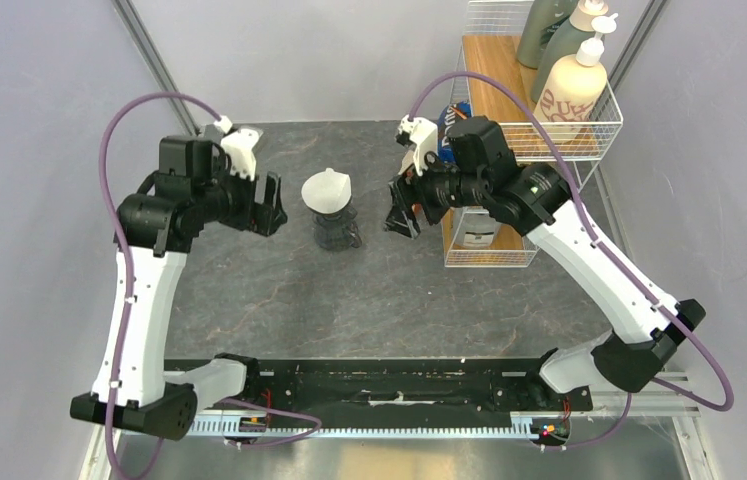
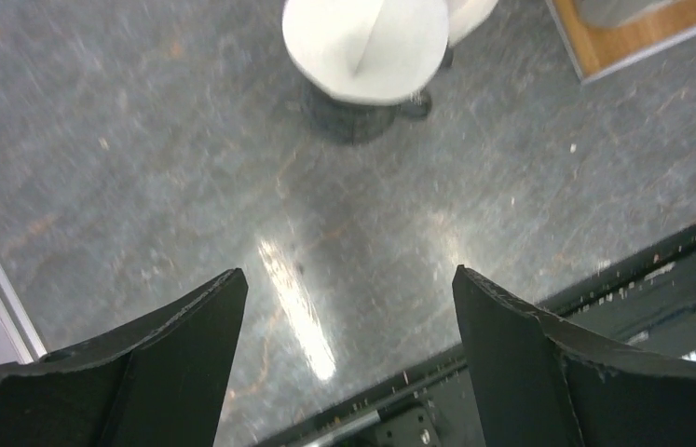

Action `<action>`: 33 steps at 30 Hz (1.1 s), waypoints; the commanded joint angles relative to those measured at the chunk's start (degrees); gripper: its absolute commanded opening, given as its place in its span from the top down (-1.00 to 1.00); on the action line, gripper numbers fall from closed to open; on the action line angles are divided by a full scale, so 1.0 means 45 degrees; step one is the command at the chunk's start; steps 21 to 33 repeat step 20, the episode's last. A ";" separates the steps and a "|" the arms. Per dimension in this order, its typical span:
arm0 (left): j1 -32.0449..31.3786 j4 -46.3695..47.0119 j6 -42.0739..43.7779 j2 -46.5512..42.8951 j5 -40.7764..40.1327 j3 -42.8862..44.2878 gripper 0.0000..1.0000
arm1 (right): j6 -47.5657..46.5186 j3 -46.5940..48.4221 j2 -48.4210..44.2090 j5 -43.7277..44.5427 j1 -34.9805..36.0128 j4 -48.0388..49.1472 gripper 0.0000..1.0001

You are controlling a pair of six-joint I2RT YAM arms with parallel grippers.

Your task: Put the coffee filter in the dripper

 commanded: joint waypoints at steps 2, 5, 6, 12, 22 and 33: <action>0.0342 -0.0733 -0.0653 -0.1403 -0.0169 -0.2212 -0.80 | -0.0217 -0.1266 -0.0875 0.0395 0.0535 0.0663 -0.85; 0.0361 -0.0856 -0.0687 -0.2213 -0.0742 -0.3288 -0.82 | -0.0303 -0.1851 -0.1049 0.0729 0.1138 0.0619 -0.94; 0.0361 -0.0867 -0.0706 -0.2446 -0.0868 -0.3584 -0.82 | -0.0303 -0.2038 -0.1067 0.0758 0.1323 0.0619 -0.94; 0.0697 -0.1030 -0.1004 -0.3315 -0.0915 -0.4317 -0.85 | -0.0689 -0.2205 -0.1022 0.0952 0.1822 0.0560 -0.94; 0.1082 -0.0865 -0.1150 -0.3527 -0.0788 -0.4229 -0.87 | -0.0849 -0.1873 -0.0797 0.0989 0.2006 0.0540 -0.94; 0.1082 -0.0865 -0.1150 -0.3527 -0.0788 -0.4229 -0.87 | -0.0849 -0.1873 -0.0797 0.0989 0.2006 0.0540 -0.94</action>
